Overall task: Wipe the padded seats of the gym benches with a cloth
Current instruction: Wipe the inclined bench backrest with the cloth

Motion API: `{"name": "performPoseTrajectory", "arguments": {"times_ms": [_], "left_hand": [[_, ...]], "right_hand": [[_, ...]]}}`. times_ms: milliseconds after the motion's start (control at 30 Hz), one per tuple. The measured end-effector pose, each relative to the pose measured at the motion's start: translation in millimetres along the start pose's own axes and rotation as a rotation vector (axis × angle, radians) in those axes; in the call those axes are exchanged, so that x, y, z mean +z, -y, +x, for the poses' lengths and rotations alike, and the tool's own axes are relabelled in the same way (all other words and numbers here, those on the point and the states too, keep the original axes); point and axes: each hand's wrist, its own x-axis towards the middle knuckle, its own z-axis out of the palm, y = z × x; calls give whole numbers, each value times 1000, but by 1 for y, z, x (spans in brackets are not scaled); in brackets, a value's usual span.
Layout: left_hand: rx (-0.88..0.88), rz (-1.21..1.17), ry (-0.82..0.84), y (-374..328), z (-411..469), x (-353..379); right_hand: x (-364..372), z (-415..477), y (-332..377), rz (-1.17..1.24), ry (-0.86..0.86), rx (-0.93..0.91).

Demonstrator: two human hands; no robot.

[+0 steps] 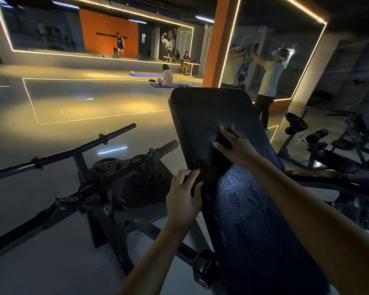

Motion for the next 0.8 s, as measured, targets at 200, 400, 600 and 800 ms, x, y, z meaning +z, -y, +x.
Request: {"name": "performPoseTrajectory", "arguments": {"times_ms": [200, 400, 600, 800], "left_hand": [[-144, -43, -112, 0, 69, -4], [-76, -57, -50, -1, 13, 2], [-41, -3, -25, 1, -4, 3], [-133, 29, -80, 1, 64, -5]], "right_hand": [[0, 4, 0, -5, -11, -6], [4, 7, -3, -16, -15, -2], [2, 4, 0, -22, -22, -7], [-1, -1, 4, -14, -22, -17]]}}
